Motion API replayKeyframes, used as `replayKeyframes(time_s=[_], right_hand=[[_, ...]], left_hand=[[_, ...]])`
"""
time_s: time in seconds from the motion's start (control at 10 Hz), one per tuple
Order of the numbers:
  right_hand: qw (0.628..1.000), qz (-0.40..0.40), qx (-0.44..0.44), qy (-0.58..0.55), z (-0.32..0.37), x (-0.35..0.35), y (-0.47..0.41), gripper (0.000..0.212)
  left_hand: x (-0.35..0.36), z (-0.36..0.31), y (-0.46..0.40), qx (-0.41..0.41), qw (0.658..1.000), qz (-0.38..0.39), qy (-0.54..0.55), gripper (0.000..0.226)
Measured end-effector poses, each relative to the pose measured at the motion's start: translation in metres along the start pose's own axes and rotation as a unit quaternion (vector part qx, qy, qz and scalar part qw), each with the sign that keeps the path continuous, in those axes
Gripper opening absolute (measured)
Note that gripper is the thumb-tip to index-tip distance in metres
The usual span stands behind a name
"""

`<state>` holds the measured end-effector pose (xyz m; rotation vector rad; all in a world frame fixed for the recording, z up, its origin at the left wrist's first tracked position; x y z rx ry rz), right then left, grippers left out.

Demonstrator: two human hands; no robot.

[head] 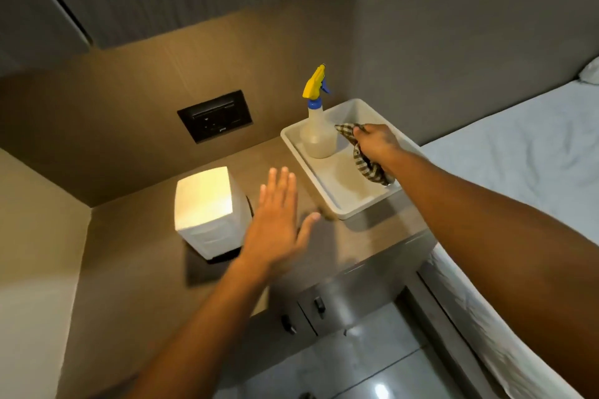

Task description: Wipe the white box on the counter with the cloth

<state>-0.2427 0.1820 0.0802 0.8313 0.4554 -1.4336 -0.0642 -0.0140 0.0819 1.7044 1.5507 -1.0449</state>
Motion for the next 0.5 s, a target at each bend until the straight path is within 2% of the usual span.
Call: replayKeyframes(time_s=[0.1,0.2,0.3,0.4,0.5], right_hand=[[0.992,0.022,-0.023,0.121,-0.003,0.033,-0.009,0.042],[0.966,0.067,-0.056,0.245,-0.006,0.075,-0.012,0.043],[0.921,0.115,-0.076,0.365,-0.018,0.105,-0.015,0.059],[0.903,0.128,-0.089,0.400,-0.016,0.106,-0.014,0.066],[0.911,0.116,-0.111,0.379,0.001,0.089,-0.009,0.063]], left_hand=[[0.057,0.022,-0.007,-0.093,0.995,0.040,0.009,0.083],[0.084,0.044,-0.005,-0.151,0.986,0.065,0.013,0.087],[0.094,0.052,-0.003,-0.163,0.984,0.066,-0.007,0.088],[0.090,0.052,-0.004,-0.169,0.984,0.057,-0.013,0.089],[0.087,0.045,-0.001,-0.164,0.985,0.045,-0.012,0.088]])
Point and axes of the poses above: each hand's wrist, its own y-axis away from the middle knuckle, its own x-axis out of the palm, z = x × y, the point moved 9 cm from there along -y, towards the middle knuckle, and after that the axes turned 14 degrees about y, right-handed, at the moved point
